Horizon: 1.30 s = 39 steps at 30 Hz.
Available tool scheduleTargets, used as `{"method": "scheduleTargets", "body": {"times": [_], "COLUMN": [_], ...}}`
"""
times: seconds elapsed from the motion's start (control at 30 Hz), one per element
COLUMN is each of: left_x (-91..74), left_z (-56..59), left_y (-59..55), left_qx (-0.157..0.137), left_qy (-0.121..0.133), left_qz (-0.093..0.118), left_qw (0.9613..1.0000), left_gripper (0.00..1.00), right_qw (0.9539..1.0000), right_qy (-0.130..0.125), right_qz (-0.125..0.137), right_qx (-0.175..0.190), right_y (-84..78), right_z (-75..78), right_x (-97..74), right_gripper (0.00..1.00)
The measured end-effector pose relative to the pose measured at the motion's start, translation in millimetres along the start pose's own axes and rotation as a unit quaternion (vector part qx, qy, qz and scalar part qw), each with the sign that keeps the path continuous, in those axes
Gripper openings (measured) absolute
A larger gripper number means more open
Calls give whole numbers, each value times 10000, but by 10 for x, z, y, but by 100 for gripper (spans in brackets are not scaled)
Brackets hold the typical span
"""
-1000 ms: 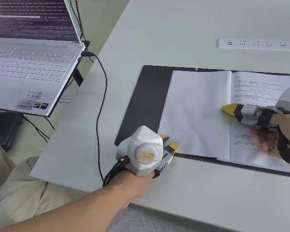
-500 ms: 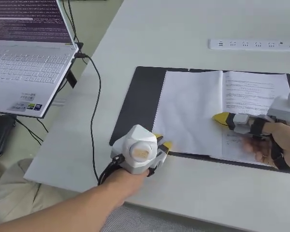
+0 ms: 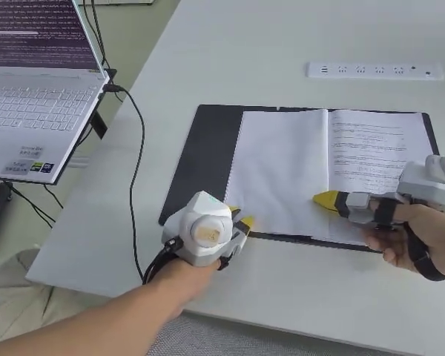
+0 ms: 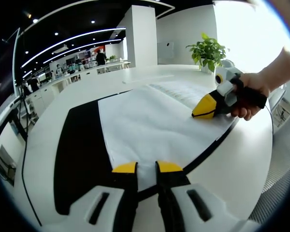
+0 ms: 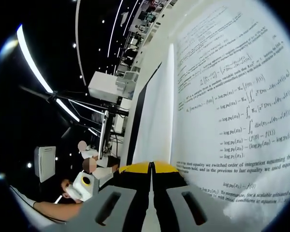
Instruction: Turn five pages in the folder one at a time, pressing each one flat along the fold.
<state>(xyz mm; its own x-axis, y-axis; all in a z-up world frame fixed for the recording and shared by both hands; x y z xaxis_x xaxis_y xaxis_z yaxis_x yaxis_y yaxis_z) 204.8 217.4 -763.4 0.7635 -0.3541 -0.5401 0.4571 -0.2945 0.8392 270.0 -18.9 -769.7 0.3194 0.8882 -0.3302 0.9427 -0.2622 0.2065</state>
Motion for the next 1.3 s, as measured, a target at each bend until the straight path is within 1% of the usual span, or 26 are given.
{"method": "scheduleTargets", "body": {"times": [0.2, 0.5, 0.6, 0.67, 0.77, 0.83, 0.93, 0.97, 1.13, 1.23, 1.3], "left_x": [6, 21, 27, 28, 27, 25, 18, 18, 4, -4, -25], "left_z": [-2, -11, -16, -19, -21, -22, -16, -15, -4, 2, 10], "left_y": [-2, -3, -3, -1, 2, 5, 14, 15, 51, 71, 83], "left_qx": [9, 15, -14, 8, 12, 6, 2, 6, 10, 60, 67], "left_qy": [-1, 2, 6, 1, -6, -7, -8, -8, -9, 0, -15], "left_qz": [-7, -34, -50, -58, -68, -75, -97, -104, -196, -307, -360], "left_qw": [10000, 10000, 10000, 10000, 10000, 10000, 10000, 9999, 9998, 9995, 9993], "left_gripper": [13, 13, 13, 13, 13, 13, 13, 13, 13, 13, 13], "right_qw": [9999, 9995, 9990, 9987, 9984, 9984, 9987, 9989, 9992, 9992, 9990], "right_qy": [48, 119, 125, 137, 134, 150, 197, 187, 208, 185, 130], "right_qz": [-158, -260, -394, -486, -540, -533, -437, -412, -325, -260, -262], "right_qx": [-8, 95, 139, 112, 99, 112, 154, 130, -73, -257, -351], "right_y": [-173, -319, -402, -493, -570, -621, -659, -687, -718, -735, -746], "right_z": [-23, 38, 52, 54, 49, 33, -5, -46, -121, -171, -181], "right_x": [-59, -133, -151, -165, -188, -217, -266, -291, -402, -494, -547], "right_gripper": [0, 0, 0, 0, 0, 0, 0, 0, 0, 0, 0]}}
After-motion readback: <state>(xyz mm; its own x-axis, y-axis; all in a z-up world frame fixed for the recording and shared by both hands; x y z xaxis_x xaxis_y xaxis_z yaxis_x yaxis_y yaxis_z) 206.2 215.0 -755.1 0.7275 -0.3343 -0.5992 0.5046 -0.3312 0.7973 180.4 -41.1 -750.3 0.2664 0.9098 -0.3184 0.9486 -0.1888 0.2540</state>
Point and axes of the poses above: the centre of the closed fingertips' face, and the gripper's own axes: x roughly forward along the fingers, z roughly to its right, y roughly out of its top, the point moved 10 cm from there along -x, roughly backward along the fingers, and after that the axes turned 3 degrees about x, right-handed, at the moved point
